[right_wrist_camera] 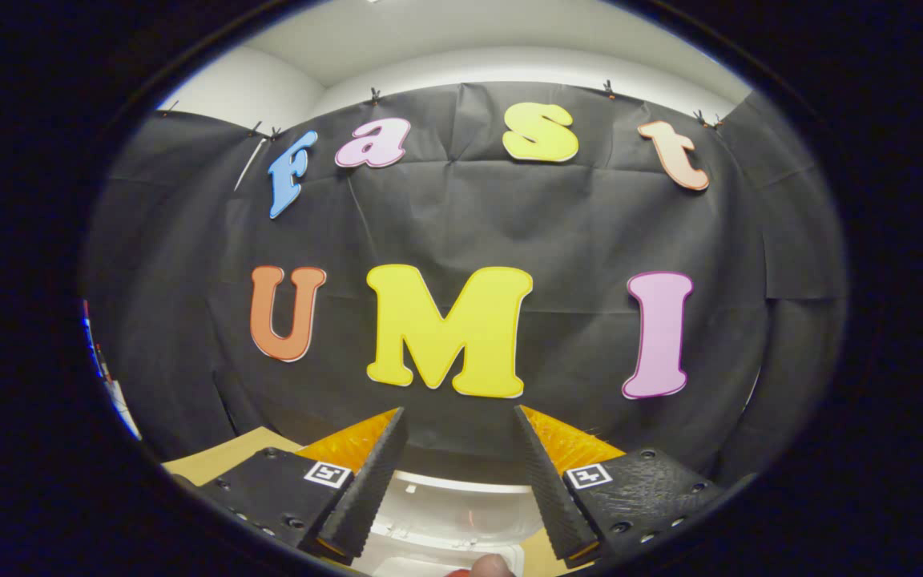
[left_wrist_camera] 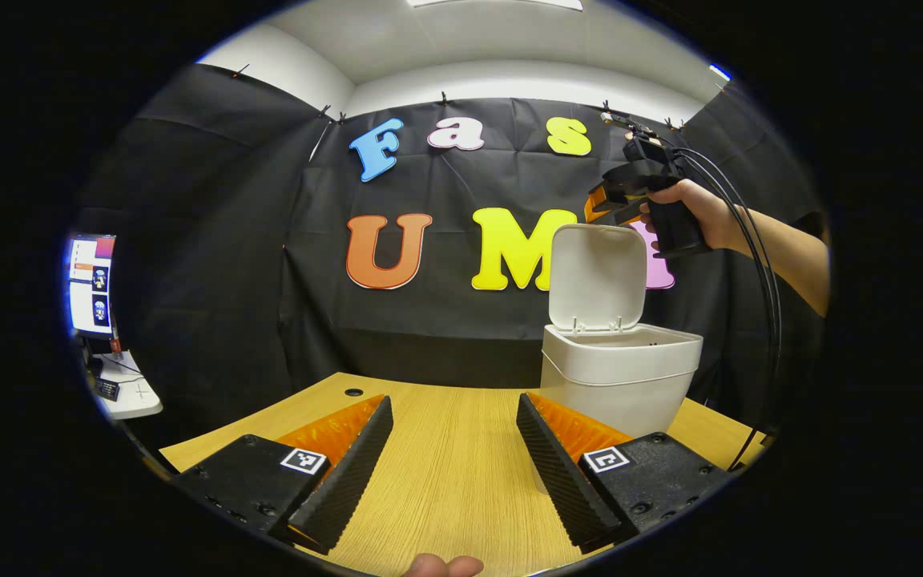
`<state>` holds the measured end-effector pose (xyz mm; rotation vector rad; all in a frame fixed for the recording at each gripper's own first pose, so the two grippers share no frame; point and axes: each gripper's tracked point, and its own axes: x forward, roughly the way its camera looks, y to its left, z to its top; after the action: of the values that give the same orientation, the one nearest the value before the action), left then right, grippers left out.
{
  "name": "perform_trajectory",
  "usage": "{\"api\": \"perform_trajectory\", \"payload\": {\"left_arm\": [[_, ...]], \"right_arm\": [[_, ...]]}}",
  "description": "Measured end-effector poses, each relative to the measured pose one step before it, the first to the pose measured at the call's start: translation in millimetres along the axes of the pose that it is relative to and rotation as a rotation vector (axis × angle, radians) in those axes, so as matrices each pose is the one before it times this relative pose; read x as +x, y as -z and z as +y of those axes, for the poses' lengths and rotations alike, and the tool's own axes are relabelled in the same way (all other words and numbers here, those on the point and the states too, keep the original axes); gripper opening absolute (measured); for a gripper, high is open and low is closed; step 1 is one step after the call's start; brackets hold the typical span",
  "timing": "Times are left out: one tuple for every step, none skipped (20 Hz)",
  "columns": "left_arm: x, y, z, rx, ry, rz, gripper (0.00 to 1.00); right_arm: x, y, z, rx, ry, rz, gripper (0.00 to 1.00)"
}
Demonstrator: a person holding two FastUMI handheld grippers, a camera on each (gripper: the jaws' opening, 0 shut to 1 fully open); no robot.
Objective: Press the lid of the desktop garbage bin to open it, pick up the crumpled paper on the desktop and throw it into the bin, then pick up the pop can on the desktop and drop it into the bin, and finally close the garbage bin lid.
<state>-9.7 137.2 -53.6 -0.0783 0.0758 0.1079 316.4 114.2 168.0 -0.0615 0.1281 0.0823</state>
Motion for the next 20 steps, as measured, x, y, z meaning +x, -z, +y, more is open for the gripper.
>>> {"api": "perform_trajectory", "payload": {"left_arm": [[-0.59, -0.41, -1.82, 0.00145, 0.00409, -0.00114, 1.00], [-0.60, 0.30, -2.08, 0.00108, 0.00441, -0.00162, 1.00], [-1.03, -0.44, -1.61, 0.00111, 0.00215, -0.00264, 1.00], [0.21, -1.08, -1.38, -0.00047, 0.00215, -0.00375, 1.00], [-1.00, 0.36, -1.41, -0.00190, 0.00304, 0.00168, 1.00], [-1.77, 0.13, -1.33, 0.00095, 0.00098, 0.00081, 1.00], [-1.74, -0.70, -0.81, 0.00285, -0.00150, 0.00041, 1.00], [-0.88, -0.85, 0.17, 0.00089, -0.00110, -0.00280, 1.00], [-1.12, -1.13, -1.51, -0.00234, 0.00053, -0.00520, 1.00], [-0.20, -0.50, -1.70, -0.00249, -0.00094, -0.00137, 1.00], [0.01, 0.02, -1.18, -0.00194, 0.00027, 0.00011, 1.00], [-0.35, 0.12, -0.82, -0.00114, 0.00127, 0.00013, 1.00], [-0.45, 0.42, -2.43, -0.00068, 0.00161, 0.00154, 1.00], [-0.59, 0.50, -3.01, -0.00098, 0.00306, 0.00062, 1.00], [-0.25, -0.09, -3.86, 0.00020, 0.00530, 0.00064, 1.00], [0.80, 1.05, -2.70, 0.00256, 0.00522, 0.00034, 1.00], [0.98, -0.16, -3.15, 0.00481, 0.00554, -0.00032, 1.00], [0.21, -1.28, -2.84, 0.00597, 0.00328, -0.00129, 1.00], [0.74, -0.27, -2.10, 0.00336, 0.00287, -0.00108, 1.00], [-0.28, 0.42, -4.24, 0.00165, 0.00561, -0.00117, 1.00]], "right_arm": [[0.76, 3.48, 1.53, 0.00550, -0.00499, 0.01522, 0.82], [0.14, 5.43, 0.15, 0.00247, -0.00344, 0.01783, 0.82], [-1.43, 2.96, -0.03, 0.00821, -0.00584, 0.01573, 0.82], [-0.39, 1.29, -0.56, 0.01995, -0.00476, 0.00142, 0.82], [-1.21, 2.05, -0.09, 0.02239, -0.00272, 0.01220, 0.82], [-2.31, 2.23, 1.22, 0.01428, -0.00489, 0.00949, 0.85], [-2.34, -0.18, 1.29, 0.00593, -0.00583, 0.00452, 0.83], [-2.50, 1.56, 0.66, 0.00087, -0.00566, 0.00307, 0.85], [-4.41, 2.27, 2.15, 0.00128, -0.00872, 0.00395, 0.82], [-4.49, 2.17, 1.02, 0.00251, -0.00596, 0.00113, 0.81], [-3.95, 1.31, 1.15, 0.00072, -0.00343, 0.00139, 0.81], [-4.51, 2.85, 1.15, -0.00009, -0.00134, 0.00022, 0.82], [-3.95, 2.12, 0.96, -0.00059, -0.00138, -0.00109, 0.81], [-5.26, 2.61, 2.03, 0.00129, 0.00018, 0.00067, 0.81], [-4.60, 4.37, 2.30, 0.00054, -0.00316, 0.00574, 0.81], [-4.41, 5.64, 3.30, -0.00046, -0.00502, 0.00941, 0.81], [-4.87, 5.44, 3.53, -0.00079, -0.00870, 0.00954, 0.83], [-4.80, 5.13, 3.31, -0.00178, -0.00938, 0.00786, 0.84], [-4.65, 5.02, 3.54, -0.00025, -0.00958, 0.00522, 0.85], [-5.87, 7.01, 3.76, 0.00413, -0.01027, 0.00165, 0.85]]}}
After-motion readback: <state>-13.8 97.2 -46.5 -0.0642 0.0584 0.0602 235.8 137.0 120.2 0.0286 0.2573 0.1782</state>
